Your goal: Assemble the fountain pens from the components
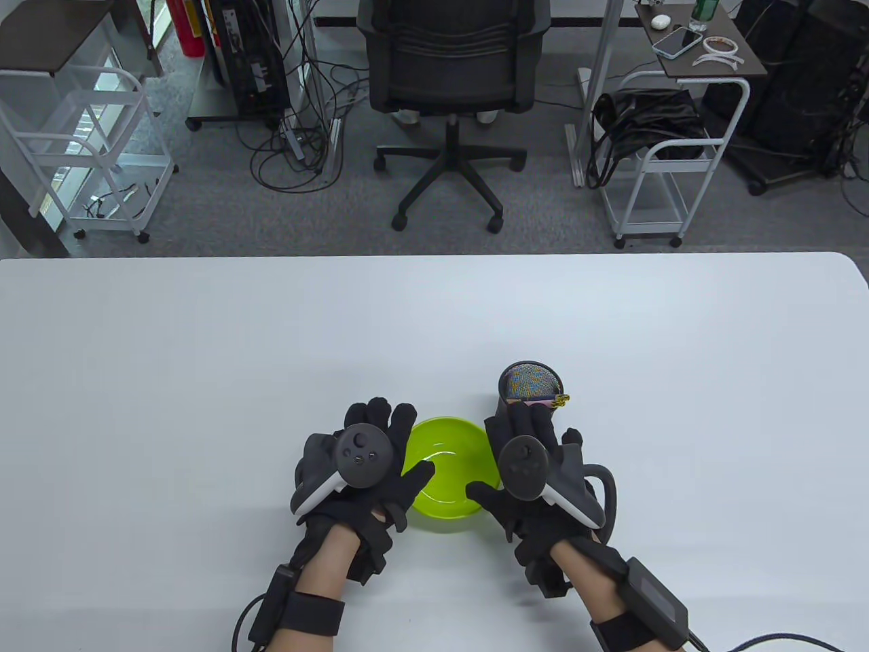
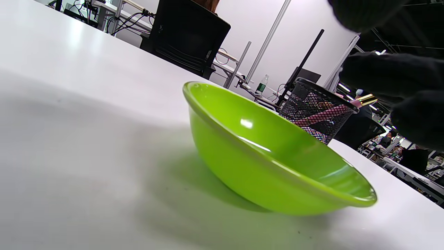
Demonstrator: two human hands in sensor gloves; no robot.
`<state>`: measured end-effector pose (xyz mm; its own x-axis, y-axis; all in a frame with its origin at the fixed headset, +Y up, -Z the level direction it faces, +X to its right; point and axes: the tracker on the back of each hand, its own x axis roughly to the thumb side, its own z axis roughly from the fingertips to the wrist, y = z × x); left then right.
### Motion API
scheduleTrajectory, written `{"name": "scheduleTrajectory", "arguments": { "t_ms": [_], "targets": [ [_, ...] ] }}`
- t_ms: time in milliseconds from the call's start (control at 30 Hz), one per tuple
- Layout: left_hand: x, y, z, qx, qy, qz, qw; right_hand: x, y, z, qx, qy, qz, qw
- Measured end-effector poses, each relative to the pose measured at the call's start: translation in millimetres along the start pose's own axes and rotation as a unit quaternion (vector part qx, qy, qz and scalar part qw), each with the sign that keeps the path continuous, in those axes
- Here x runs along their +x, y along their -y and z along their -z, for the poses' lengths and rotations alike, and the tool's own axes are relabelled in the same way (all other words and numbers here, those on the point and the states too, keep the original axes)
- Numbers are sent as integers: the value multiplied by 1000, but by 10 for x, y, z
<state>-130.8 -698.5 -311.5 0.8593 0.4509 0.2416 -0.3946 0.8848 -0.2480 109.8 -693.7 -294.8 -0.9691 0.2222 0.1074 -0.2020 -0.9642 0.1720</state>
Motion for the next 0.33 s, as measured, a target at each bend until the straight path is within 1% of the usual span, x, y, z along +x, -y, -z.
{"name": "scheduleTrajectory", "arguments": {
  "t_ms": [133, 333],
  "targets": [
    [-5, -2, -4, 8, -14, -3, 1000, 4, 7, -15, -7, 2, 0, 1000],
    [-39, -20, 3, 5, -28, -11, 1000, 2, 1, -20, -10, 0, 1, 1000]
  ]
}}
